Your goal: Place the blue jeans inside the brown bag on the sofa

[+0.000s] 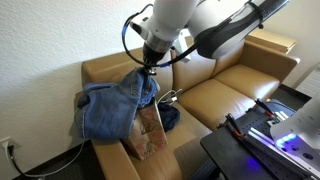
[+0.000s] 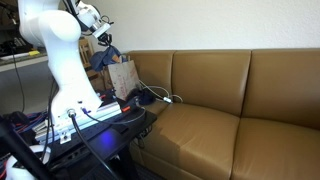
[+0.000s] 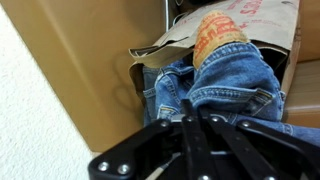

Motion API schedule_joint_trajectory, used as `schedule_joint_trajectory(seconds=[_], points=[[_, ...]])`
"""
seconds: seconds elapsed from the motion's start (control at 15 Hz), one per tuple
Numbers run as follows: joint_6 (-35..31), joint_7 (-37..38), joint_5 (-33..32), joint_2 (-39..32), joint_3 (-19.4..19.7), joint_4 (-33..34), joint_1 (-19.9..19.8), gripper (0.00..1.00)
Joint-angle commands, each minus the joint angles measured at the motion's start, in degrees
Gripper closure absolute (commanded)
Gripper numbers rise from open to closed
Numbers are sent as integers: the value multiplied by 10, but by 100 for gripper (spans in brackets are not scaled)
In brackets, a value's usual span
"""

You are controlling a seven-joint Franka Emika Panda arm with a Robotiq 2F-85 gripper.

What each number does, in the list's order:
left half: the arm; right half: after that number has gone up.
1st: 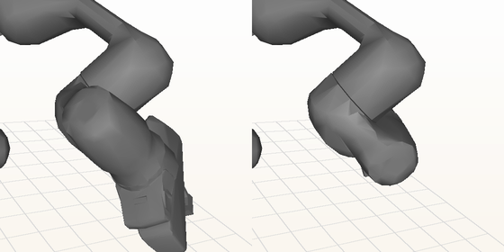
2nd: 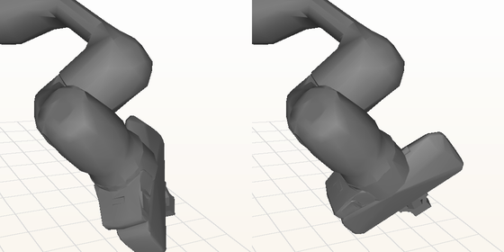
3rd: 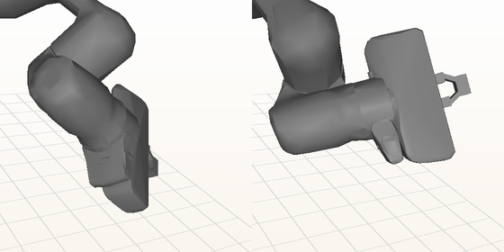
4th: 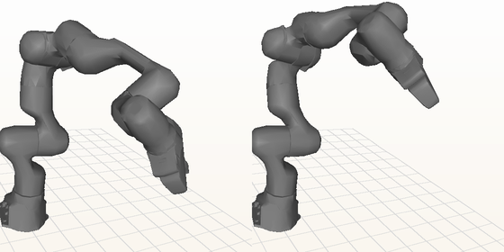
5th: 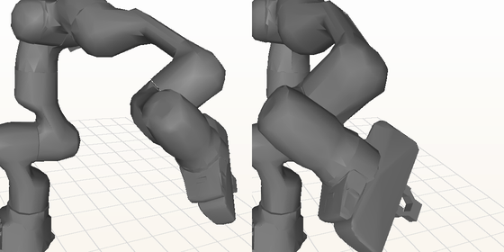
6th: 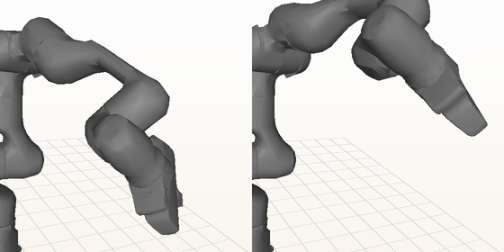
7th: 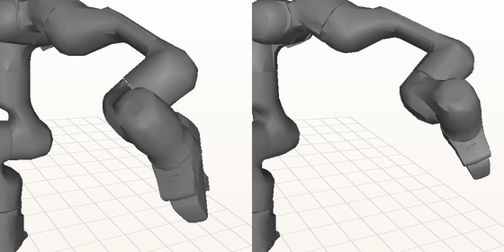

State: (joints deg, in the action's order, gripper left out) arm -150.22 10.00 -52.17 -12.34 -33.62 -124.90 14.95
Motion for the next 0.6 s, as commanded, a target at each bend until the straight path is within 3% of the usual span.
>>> schedule_joint_trajectory(seconds=[0.0,0.47,0.53], points=[[-35,-28,27,6,41,-6,48,99],[56,-119,127,-29,70,4,101,99],[66,-123,154,-34,72,4,99,70]])
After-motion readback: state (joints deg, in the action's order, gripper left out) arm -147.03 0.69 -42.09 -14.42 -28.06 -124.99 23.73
